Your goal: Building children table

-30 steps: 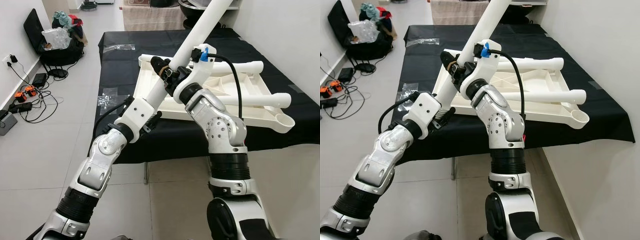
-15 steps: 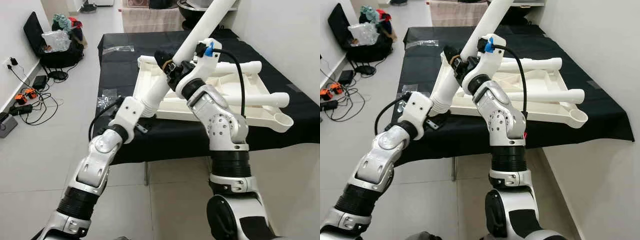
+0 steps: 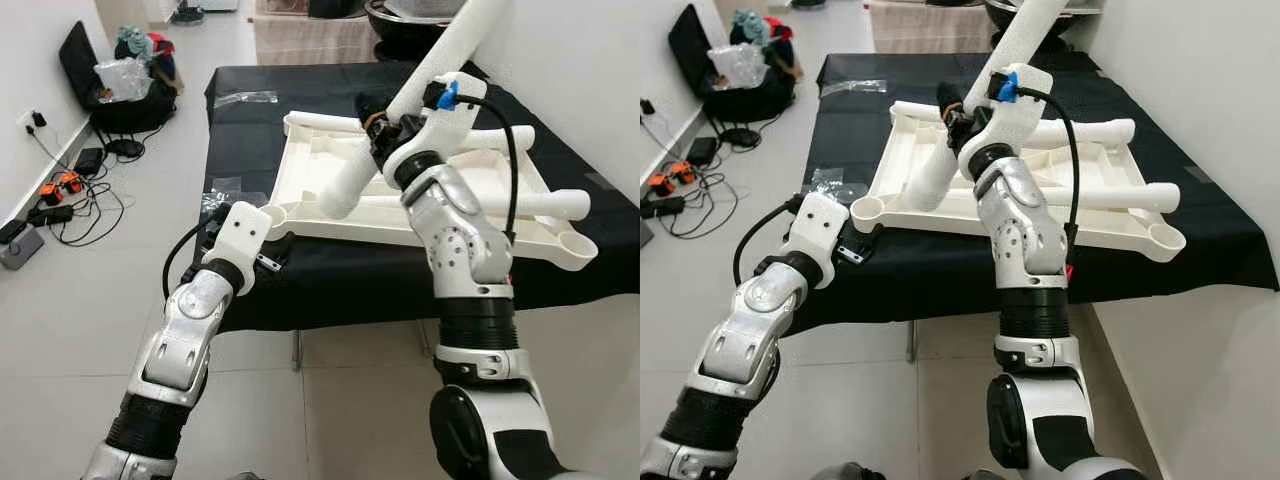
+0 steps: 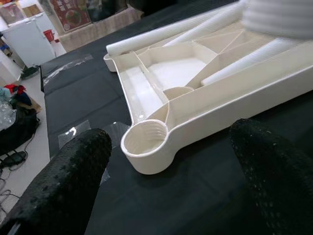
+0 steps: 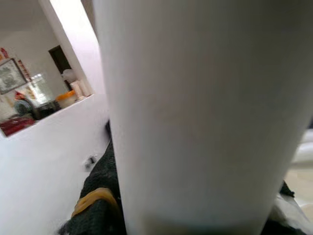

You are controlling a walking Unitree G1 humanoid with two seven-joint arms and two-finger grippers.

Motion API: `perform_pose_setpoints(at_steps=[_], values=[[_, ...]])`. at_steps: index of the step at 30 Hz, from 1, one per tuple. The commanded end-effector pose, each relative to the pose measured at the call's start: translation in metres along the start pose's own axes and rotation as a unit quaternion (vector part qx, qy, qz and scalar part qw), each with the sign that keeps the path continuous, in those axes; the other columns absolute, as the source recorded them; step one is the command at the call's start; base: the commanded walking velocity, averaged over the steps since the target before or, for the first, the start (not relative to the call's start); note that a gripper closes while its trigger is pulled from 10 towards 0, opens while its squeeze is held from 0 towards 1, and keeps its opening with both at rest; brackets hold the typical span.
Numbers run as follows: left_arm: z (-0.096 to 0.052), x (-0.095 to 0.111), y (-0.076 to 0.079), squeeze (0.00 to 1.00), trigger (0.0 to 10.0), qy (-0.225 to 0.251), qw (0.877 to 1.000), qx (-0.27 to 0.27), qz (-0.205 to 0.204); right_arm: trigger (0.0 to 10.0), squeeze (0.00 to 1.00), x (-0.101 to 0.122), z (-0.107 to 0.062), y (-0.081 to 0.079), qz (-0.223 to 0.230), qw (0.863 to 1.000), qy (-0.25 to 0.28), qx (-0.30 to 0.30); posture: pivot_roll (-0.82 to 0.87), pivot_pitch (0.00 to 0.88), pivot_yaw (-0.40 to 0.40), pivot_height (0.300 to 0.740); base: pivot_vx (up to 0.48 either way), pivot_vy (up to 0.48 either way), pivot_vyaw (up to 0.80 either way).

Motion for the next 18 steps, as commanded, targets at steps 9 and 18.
perform_pose_setpoints(at_steps=[9, 18], values=[[-0.019, 0.007, 0.004, 0.0, 10.0, 0.041, 0.998, 0.036, -0.04, 10.0, 0.0, -0.025, -0.028, 0.0, -0.064, 0.998, -0.009, 0.001, 0.01, 0.0, -0.031, 0.74, 0.0, 0.0, 0.0], [-0.028, 0.027, 0.008, 0.0, 10.0, 0.086, 0.992, 0.068, -0.057, 10.0, 0.0, -0.037, -0.046, 0.006, -0.109, 0.994, -0.016, -0.02, 0.01, 0.0, -0.038, 0.74, 0.0, 0.0, -0.14]])
Point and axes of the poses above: a point about 5 cm out from each wrist's last joint towards the gripper, its own z axis pointing out of the wrist towards the gripper, its own x axis along the axis of the wrist's last joint, y = z × x, the point moved 3 cm from there along z, pointing out of the wrist towards the gripper, and after that the axes turned 5 degrees about -z, right-handed, at the moved point
